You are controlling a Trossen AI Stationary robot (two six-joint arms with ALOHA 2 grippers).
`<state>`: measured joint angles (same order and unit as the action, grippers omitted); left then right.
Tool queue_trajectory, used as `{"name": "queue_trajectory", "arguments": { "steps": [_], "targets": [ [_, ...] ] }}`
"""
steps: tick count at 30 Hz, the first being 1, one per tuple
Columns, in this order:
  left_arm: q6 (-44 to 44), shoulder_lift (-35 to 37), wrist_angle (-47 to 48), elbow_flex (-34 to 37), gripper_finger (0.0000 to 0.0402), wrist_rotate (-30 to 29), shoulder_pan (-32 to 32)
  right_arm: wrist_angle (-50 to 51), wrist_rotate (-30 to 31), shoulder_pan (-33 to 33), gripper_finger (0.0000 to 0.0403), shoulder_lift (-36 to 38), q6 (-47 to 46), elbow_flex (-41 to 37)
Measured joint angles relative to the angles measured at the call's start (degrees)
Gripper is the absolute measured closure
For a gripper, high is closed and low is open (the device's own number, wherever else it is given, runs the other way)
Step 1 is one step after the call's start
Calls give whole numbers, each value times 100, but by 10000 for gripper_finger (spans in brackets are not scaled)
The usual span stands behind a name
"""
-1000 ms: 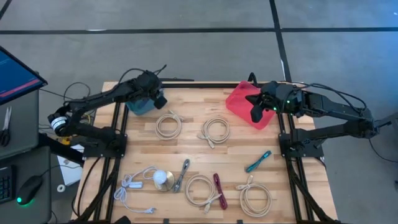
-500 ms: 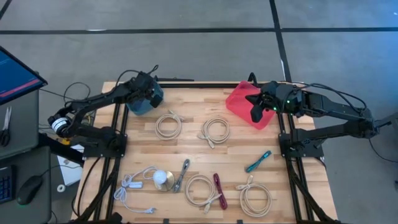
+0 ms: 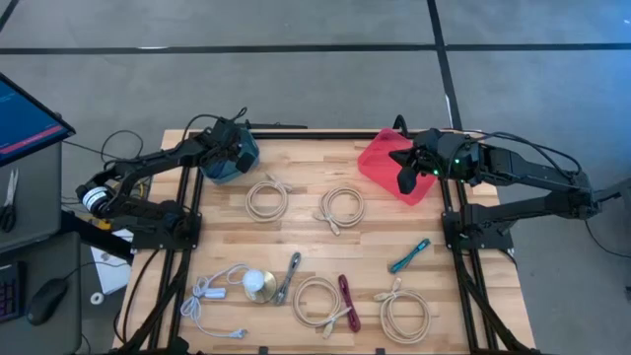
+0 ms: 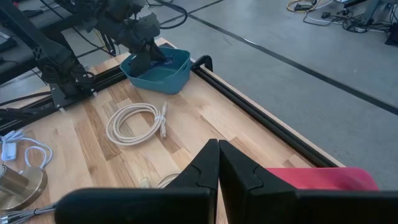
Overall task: Pick & Place USB Port
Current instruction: Put the blue dark blue charger cable into blue bin, then put the white charger cable into pink bin
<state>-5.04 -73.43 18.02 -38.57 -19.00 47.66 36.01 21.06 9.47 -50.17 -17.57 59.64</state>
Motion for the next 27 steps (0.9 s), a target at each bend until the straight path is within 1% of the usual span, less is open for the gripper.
{"name": "queue_trajectory", "arguments": {
  "steps": [4,9,14,18,21,23,25,27],
  "targets": [
    [50,0,-345,0,379,-2,0,1,-2,-2,402,0,1,0],
    [68,0,-834,-1,345,-2,0,0,-7,-9,402,0,1,0],
    [67,0,-788,0,306,-2,-12,0,-9,-9,402,0,1,0],
    [66,110,-763,0,284,0,-109,2,-13,-9,402,0,5,0],
    [66,469,-771,0,277,136,-276,1,-17,-7,402,0,16,0],
    [52,843,-782,-1,276,288,-409,2,-18,-7,402,0,37,0],
    [52,1285,-806,-1,278,612,-564,0,-20,-7,402,0,167,0],
    [52,1768,-821,-2,281,1176,-756,0,-20,-7,402,0,327,0]
  ]
}}
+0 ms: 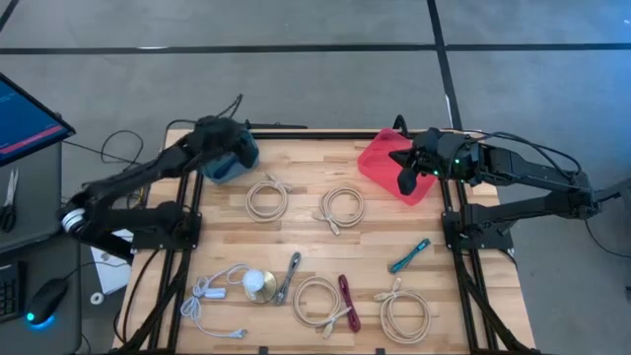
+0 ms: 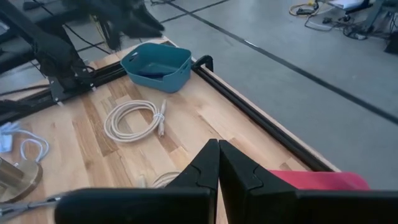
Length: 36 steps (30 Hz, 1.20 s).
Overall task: Pick & Place USB Port
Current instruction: Put the white charger cable into pink bin
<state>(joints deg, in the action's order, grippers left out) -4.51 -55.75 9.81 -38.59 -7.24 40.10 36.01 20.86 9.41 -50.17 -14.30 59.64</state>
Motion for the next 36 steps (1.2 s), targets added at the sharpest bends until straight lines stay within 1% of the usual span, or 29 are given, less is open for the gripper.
{"name": "queue_trajectory", "arguments": {
  "steps": [2,5,8,10,14,17,21,25,31,36],
  "targets": [
    [13,478,-44,0,286,566,-240,0,0,0,402,0,112,0],
    [228,1081,-270,0,293,1058,-679,0,-2,0,402,0,126,0],
    [632,1490,-779,0,300,1161,-1148,-6,-2,0,402,0,126,0],
    [821,1612,-1185,-4,304,1165,-1443,-53,-2,0,402,0,125,0],
    [946,1595,-1656,-4,309,1055,-1935,-262,-102,0,402,1,-68,0],
    [1011,1425,-1740,-4,309,883,-2247,-355,-157,0,402,2,-208,0],
    [1204,1156,-1844,-4,309,865,-2529,-361,-154,-79,402,2,-214,0],
    [1388,967,-2044,-2,309,853,-2669,-430,-155,-189,402,2,-223,0],
    [1481,923,-2139,-2,309,864,-2712,-683,-146,-297,402,-3,-175,-1],
    [1593,923,-2165,-2,309,924,-2743,-693,-138,-226,402,-52,-164,0]
  ]
}}
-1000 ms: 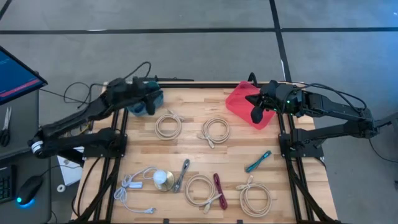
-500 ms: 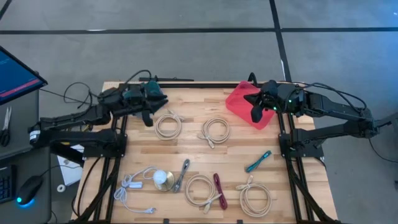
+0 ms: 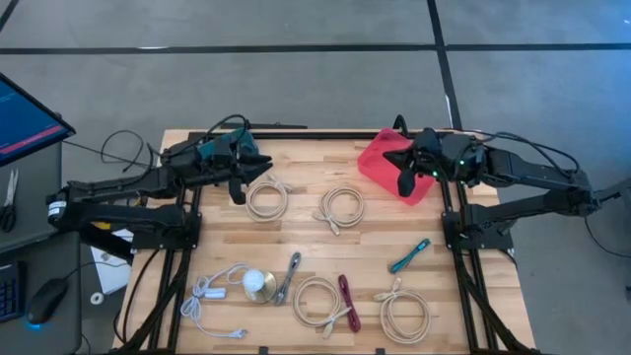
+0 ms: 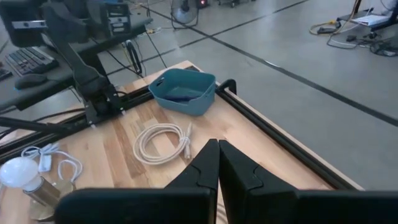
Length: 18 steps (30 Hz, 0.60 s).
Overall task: Pick & Place USB Port
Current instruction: Put the white charger cable into pink bin
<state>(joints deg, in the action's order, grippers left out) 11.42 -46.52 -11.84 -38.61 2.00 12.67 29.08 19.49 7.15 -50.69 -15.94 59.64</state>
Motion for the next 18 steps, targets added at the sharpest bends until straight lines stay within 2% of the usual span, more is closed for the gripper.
{"name": "queue_trajectory", "arguments": {
  "steps": [5,15,18],
  "targets": [
    [2,0,-23,0,309,-2,2,-74,2,48,402,-107,-2,-2],
    [2,2,-113,0,309,1,2,-1233,-123,55,402,-579,-25,-2],
    [0,0,-109,0,309,109,4,-1187,-201,86,398,-692,-522,-2]
  ]
}}
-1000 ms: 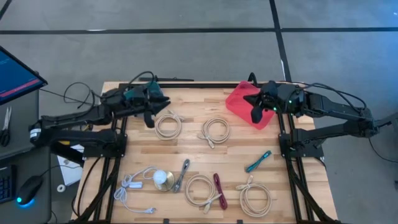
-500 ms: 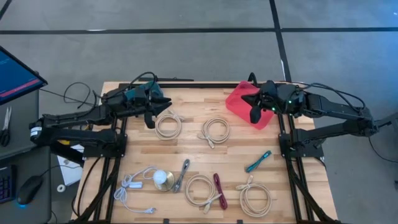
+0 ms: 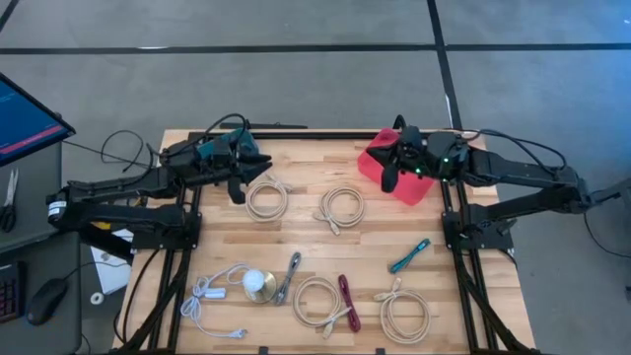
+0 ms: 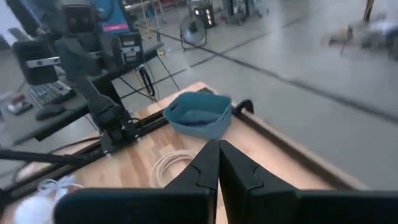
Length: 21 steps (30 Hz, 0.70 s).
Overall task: Pick & Place USB Port
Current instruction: Put the white charger cable into pink bin
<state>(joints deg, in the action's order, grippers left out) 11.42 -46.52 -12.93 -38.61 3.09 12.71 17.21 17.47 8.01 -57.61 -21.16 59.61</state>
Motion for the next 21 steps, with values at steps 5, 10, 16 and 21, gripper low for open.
{"name": "queue_trajectory", "arguments": {
  "steps": [5,10,16,21],
  "targets": [
    [-41,0,2,0,309,15,0,1263,-157,-63,350,-297,-1036,385],
    [-42,0,22,0,309,15,0,2245,-93,-96,273,-838,-2195,807],
    [-42,0,46,0,309,15,0,2571,-280,-91,207,-1388,-3414,927],
    [-44,0,46,0,309,15,0,2568,-672,-206,190,-1879,-3831,929]
  ]
}}
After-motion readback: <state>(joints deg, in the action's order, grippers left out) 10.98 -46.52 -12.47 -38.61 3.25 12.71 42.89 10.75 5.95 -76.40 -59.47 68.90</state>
